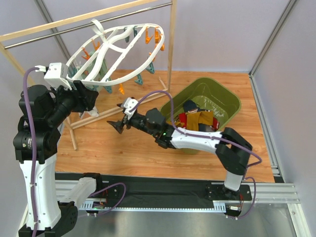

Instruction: Remove the socks clipped to the hanger

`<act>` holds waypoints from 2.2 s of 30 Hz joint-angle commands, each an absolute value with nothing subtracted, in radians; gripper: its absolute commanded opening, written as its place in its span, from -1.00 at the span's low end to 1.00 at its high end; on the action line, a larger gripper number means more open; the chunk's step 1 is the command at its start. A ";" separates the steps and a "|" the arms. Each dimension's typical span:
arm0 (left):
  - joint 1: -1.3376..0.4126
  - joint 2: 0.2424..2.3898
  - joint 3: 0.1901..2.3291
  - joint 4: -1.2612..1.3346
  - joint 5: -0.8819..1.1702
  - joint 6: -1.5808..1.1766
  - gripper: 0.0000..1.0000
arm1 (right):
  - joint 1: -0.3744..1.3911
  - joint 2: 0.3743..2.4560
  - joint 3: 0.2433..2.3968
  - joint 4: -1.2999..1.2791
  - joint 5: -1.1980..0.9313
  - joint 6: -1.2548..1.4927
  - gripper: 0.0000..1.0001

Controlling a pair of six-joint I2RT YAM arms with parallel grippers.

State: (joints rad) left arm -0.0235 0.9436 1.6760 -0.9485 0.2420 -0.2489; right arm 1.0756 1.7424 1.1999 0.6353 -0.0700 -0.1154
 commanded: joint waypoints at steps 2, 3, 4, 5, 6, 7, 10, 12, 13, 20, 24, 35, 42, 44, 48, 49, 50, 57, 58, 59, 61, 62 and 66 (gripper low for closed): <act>-0.020 0.937 1.646 -0.937 0.262 -0.259 0.29 | 1.120 1.921 1.363 0.896 -0.002 -0.245 0.71; -0.020 0.942 1.647 -0.945 0.262 -0.258 0.29 | 1.127 1.951 1.390 0.906 -0.002 -0.264 0.73; -0.020 0.946 1.649 -0.945 0.265 -0.256 0.28 | 1.140 1.982 1.452 0.916 0.056 -0.273 0.75; -0.020 0.945 1.649 -0.943 0.268 -0.255 0.28 | 1.146 2.012 1.482 0.929 0.075 -0.285 0.76; -0.020 0.946 1.651 -0.942 0.276 -0.258 0.28 | 1.150 2.072 1.517 0.937 0.095 -0.310 0.78; -0.020 0.946 1.649 -0.939 0.282 -0.261 0.28 | 1.155 2.100 1.573 0.954 0.136 -0.316 0.80; -0.020 0.951 1.655 -0.928 0.299 -0.270 0.28 | 1.151 2.201 1.656 0.963 0.175 -0.345 0.84; -0.020 0.956 1.663 -0.917 0.314 -0.282 0.27 | 1.144 2.261 1.745 0.928 0.178 -0.356 0.80; -0.020 0.959 1.667 -0.916 0.318 -0.290 0.27 | 1.140 2.278 1.779 0.892 0.163 -0.357 0.77; -0.020 0.962 1.675 -0.916 0.319 -0.291 0.26 | 1.124 2.358 1.931 0.755 0.083 -0.403 0.06; -0.020 0.954 1.666 -0.930 0.285 -0.281 0.26 | 1.126 2.312 1.855 0.761 0.037 -0.391 -0.67; -0.020 0.974 1.862 -1.080 0.112 -0.229 0.31 | 1.127 2.195 1.709 0.804 -0.035 -0.333 -0.99; -0.020 0.937 1.761 -1.078 -0.032 -0.270 0.25 | 1.127 2.103 1.583 0.841 -0.011 -0.287 -0.99; -0.020 0.925 1.734 -1.048 -0.029 -0.290 0.20 | 1.129 2.066 1.531 0.856 -0.009 -0.279 -0.99; -0.020 0.893 1.684 -1.026 -0.096 -0.328 0.13 | 1.129 2.005 1.455 0.877 -0.006 -0.275 -0.99; -0.020 0.881 1.657 -0.999 -0.124 -0.336 0.13 | 1.129 1.982 1.442 0.879 -0.009 -0.272 -0.99; -0.020 0.864 1.640 -0.976 -0.121 -0.345 0.15 | 1.131 1.973 1.428 0.879 -0.014 -0.268 -0.99; -0.020 0.851 1.635 -0.986 -0.092 -0.377 0.11 | 1.132 1.864 1.299 0.904 -0.015 -0.256 -0.99; -0.020 0.856 1.631 -0.986 -0.094 -0.377 0.10 | 1.134 1.855 1.292 0.900 -0.014 -0.256 -0.99; -0.020 0.857 1.625 -0.982 -0.087 -0.380 0.09 | 1.137 1.847 1.284 0.899 -0.014 -0.256 -0.99; -0.020 0.853 1.594 -0.935 -0.040 -0.405 0.08 | 1.140 1.827 1.264 0.896 -0.020 -0.259 -0.99; -0.020 0.851 1.588 -0.919 -0.025 -0.413 0.07 | 1.143 1.822 1.259 0.894 -0.021 -0.261 -0.99; -0.020 0.894 1.601 -0.877 -0.006 -0.437 0.01 | 1.149 1.792 1.236 0.893 -0.025 -0.268 -0.99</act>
